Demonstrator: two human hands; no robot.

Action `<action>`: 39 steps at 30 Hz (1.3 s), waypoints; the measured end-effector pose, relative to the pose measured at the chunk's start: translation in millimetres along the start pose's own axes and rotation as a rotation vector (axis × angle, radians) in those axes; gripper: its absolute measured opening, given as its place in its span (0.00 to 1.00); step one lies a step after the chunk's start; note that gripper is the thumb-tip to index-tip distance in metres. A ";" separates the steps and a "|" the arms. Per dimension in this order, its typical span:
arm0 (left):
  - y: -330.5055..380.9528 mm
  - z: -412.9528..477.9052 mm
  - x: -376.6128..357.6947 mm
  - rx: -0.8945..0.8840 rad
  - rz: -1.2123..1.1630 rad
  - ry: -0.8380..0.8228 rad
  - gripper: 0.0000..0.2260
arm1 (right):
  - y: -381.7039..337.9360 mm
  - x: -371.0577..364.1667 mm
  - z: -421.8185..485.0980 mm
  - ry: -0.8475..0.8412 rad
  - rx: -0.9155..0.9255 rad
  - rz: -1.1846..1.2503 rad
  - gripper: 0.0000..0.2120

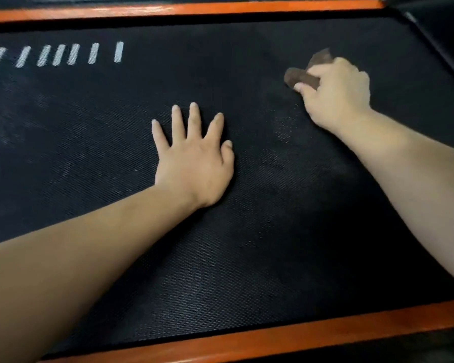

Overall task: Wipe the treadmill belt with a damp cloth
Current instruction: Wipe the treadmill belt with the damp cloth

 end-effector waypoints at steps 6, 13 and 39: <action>6.6 1.9 11.7 -0.022 -0.036 0.027 0.24 | -63.1 8.2 -67.6 -0.100 0.285 0.189 0.16; 16.2 31.0 18.1 0.044 -0.245 0.007 0.19 | -18.3 -5.7 8.0 -0.020 -0.035 0.003 0.14; 18.5 37.9 1.9 0.118 -0.035 0.094 0.30 | -78.6 -24.2 47.1 -0.099 0.424 0.277 0.13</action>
Point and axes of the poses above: each hand's wrist, its own z-axis towards the middle knuckle, its own x-axis out of the back of the hand, y = z × x, the point moved 9 cm from there along z, towards the middle knuckle, and after that the axes turned 7 degrees about -z, right-handed, at the moved point
